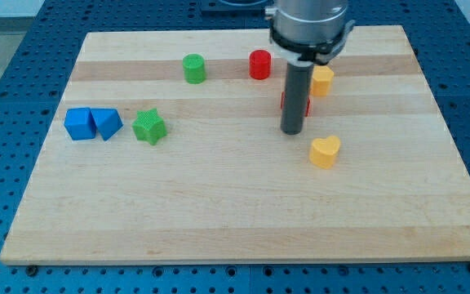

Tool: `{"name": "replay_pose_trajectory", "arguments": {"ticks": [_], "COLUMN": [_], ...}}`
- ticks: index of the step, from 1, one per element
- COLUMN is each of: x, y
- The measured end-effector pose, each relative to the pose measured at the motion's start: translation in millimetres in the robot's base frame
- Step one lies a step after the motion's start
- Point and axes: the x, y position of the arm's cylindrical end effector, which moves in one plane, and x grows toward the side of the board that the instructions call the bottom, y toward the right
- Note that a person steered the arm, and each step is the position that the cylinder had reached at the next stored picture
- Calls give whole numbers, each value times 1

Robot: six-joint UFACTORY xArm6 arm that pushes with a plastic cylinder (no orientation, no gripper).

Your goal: Make a diagonal line with the red star yellow hexagon and yellow heart

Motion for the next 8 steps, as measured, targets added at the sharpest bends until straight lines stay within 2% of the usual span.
{"name": "replay_pose_trajectory", "arguments": {"ticks": [2,3,6,8], "x": [-9,-24,-5,-15], "y": [-52,-51,-31,14]}}
